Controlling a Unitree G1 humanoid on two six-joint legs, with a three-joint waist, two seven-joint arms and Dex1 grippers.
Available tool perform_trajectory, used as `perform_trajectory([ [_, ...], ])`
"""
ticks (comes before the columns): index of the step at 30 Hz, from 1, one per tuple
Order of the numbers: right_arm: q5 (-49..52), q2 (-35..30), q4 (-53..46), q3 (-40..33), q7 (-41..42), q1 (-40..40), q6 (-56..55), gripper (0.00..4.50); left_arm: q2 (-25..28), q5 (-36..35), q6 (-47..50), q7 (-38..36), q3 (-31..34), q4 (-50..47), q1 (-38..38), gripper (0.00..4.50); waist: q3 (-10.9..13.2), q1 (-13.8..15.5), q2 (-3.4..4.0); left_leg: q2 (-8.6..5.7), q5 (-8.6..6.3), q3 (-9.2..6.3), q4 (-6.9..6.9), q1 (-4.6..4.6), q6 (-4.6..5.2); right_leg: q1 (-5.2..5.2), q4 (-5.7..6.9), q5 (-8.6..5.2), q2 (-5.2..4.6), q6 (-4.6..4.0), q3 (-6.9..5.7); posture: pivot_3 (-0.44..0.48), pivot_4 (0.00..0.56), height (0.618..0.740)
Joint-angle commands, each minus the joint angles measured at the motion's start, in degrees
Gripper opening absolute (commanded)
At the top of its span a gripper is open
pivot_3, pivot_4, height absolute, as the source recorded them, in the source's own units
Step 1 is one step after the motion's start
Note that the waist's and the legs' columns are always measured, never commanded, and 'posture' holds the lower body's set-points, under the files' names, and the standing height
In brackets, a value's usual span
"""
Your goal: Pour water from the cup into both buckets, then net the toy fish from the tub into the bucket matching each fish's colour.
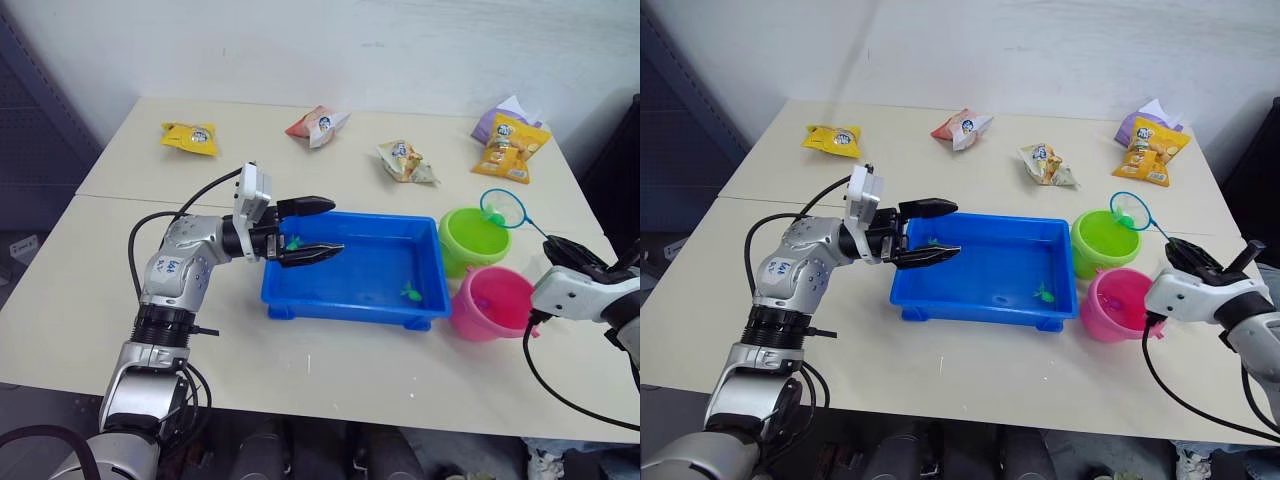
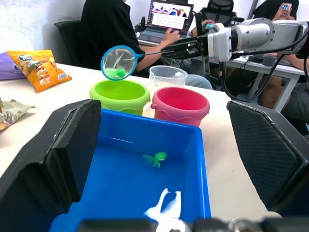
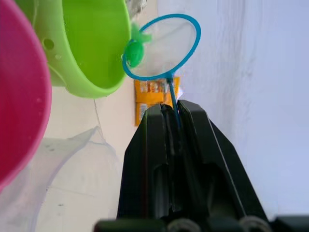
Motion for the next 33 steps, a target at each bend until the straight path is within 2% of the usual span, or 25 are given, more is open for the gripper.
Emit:
perform_trajectory([
  [1, -4.0, -0.8, 2.0, -1.5, -3.6, 0.7, -6.5, 0.0, 0.5, -0.3, -0.3, 0.1, 0.6, -2.1, 0.6, 4.48, 0.0, 0.0, 0.0, 0.0, 0.01, 0.0, 0.0, 0.02, -0.02, 0.02, -0.01, 0.0, 0.0, 0.0, 0.0, 0.0, 0.15, 0.738],
  [3, -6.6, -1.1, 2.2, -2.1, -5.3, 1.1, -8.5, 0.0, 0.7, -0.2, -0.5, 0.1, 0.7, -2.1, 0.7, 4.48, 0.0, 0.0, 0.0, 0.0, 0.02, 0.01, -0.01, 0.07, -0.04, 0.03, 0.01, 0.0, 0.01, -0.01, 0.02, 0.0, 0.15, 0.738],
  [4, -4.7, -0.2, 1.9, -2.9, -4.8, 0.7, -9.0, 0.0, 0.8, -0.2, -0.6, 0.1, 0.7, -2.1, 0.7, 4.48, 0.0, 0.0, 0.0, 0.01, 0.03, 0.01, -0.01, 0.07, -0.05, 0.03, 0.01, -0.01, 0.01, -0.01, 0.02, 0.0, 0.15, 0.738],
  [7, 9.7, 2.4, 0.2, -2.7, 2.7, -0.5, -8.8, 0.0, 1.6, 0.0, -1.0, -0.3, 1.1, -1.8, 1.0, 4.48, 0.0, -0.2, 0.0, 0.01, 0.04, 0.05, -0.01, 0.14, -0.07, 0.07, 0.04, -0.01, 0.03, -0.01, 0.07, 0.0, 0.15, 0.738],
  [9, 24.7, 4.0, -4.7, -2.0, 11.1, -1.5, -2.1, 0.0, 2.6, 0.0, -1.5, -0.9, 1.5, -1.5, 1.6, 4.48, 0.0, -0.2, -0.01, 0.04, 0.04, 0.07, -0.03, 0.28, -0.07, 0.18, 0.04, -0.01, 0.07, -0.01, 0.09, 0.0, 0.15, 0.738],
  [11, 35.4, 4.0, -9.7, -1.8, 17.3, -3.0, 6.2, 0.0, 3.7, 0.0, -2.2, -1.6, 2.0, -1.1, 2.1, 4.48, 0.0, -0.3, 0.0, 0.05, 0.04, 0.09, -0.08, 0.48, -0.07, 0.31, 0.05, -0.01, 0.09, -0.02, 0.16, 0.0, 0.15, 0.738],
  [14, 47.4, 2.0, -16.2, -0.2, 24.0, -5.5, 20.3, 0.0, 5.2, 0.2, -3.2, -2.6, 2.5, -0.2, 2.8, 4.48, 0.0, -0.3, 0.0, 0.09, 0.03, 0.06, -0.05, 0.58, -0.05, 0.45, 0.05, -0.01, 0.06, -0.02, 0.15, 0.0, 0.15, 0.738],
  [18, 57.4, -1.1, -23.4, 4.5, 25.8, -10.3, 40.7, 0.0, 5.8, 0.2, -3.5, -2.4, 2.6, -0.1, 3.3, 4.48, 0.0, 0.0, 0.0, 0.11, -0.04, -0.16, -0.05, 0.69, 0.04, 0.7, -0.09, -0.02, 0.02, -0.05, 0.03, 0.0, 0.15, 0.738],
  [20, 57.1, -2.6, -25.2, 7.4, 26.0, -12.8, 46.2, 0.0, 5.7, 0.1, -3.4, -2.0, 2.7, -0.6, 3.6, 4.48, 0.0, 0.0, 0.0, 0.09, -0.07, -0.18, -0.06, 0.67, 0.09, 0.72, -0.17, -0.02, -0.03, -0.05, -0.01, 0.0, 0.15, 0.738],
  [23, 49.5, -4.5, -25.5, 13.5, 25.2, -18.0, 47.7, 0.0, 5.5, 0.1, -3.0, -1.5, 2.7, -1.8, 4.5, 4.48, 0.0, 0.0, 0.0, 0.06, -0.13, -0.21, -0.06, 0.61, 0.16, 0.75, -0.29, -0.02, -0.08, -0.05, -0.07, 0.0, 0.15, 0.738],
  [26, 37.3, -6.5, -22.6, 19.2, 24.9, -22.1, 41.6, 0.0, 5.6, 0.0, -2.6, -0.9, 2.8, -3.0, 5.6, 4.48, 0.0, 0.0, 0.0, 0.01, -0.14, -0.18, -0.06, 0.59, 0.18, 0.74, -0.34, -0.01, -0.12, -0.03, -0.06, 0.0, 0.15, 0.738],
  [33, 19.2, -7.8, -16.4, 26.5, 27.3, -28.7, 27.6, 0.0, 5.5, -0.3, -2.0, 0.3, 3.0, -4.5, 7.0, 4.48, 0.0, -0.1, 0.0, 0.01, -0.14, -0.14, -0.05, 0.56, 0.15, 0.68, -0.32, -0.01, -0.1, -0.03, -0.09, 0.0, 0.15, 0.738],
])
